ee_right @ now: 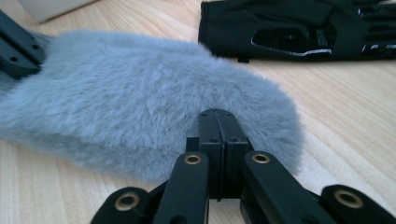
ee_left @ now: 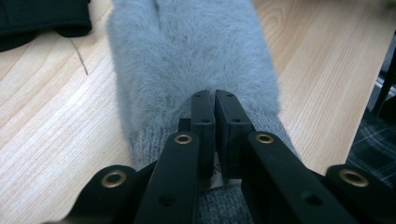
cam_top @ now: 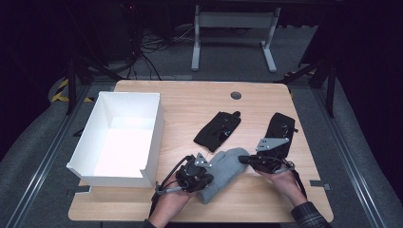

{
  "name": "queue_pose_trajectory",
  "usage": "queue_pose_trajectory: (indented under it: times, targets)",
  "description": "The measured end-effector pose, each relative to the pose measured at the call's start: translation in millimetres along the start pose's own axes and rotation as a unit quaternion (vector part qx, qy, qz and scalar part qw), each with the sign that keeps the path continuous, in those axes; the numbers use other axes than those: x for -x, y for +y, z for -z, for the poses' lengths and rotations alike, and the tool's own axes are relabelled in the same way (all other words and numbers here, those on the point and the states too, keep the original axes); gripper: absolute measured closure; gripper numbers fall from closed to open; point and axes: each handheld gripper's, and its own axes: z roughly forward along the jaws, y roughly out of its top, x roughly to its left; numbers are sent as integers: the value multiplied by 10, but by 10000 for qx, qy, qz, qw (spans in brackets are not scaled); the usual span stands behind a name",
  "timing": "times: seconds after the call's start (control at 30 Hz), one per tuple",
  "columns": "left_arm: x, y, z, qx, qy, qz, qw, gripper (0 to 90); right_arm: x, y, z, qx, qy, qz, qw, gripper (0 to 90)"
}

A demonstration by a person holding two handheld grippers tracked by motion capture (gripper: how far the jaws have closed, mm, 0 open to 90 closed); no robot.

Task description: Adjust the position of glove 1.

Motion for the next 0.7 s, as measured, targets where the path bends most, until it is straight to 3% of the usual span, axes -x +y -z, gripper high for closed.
queue_pose_trajectory:
  times: [0.17,0.37,0.53,0.7]
  targets:
    - [-29,19,104,192,-53,93,9998,887,-22,7,56,165,-9,30,9999,900]
    - [-223,-24,282,450,249,393,9979,900,-77,-23,309,423,-104,89,9990,900]
    - [-384,-107,125,138,271,670,9973,900,-94,-165,349,166,-71,8,9998,900]
    - [-401,-143,50,-45,153,716,9973,900,-106,-192,252,-72,8,43,10000,900]
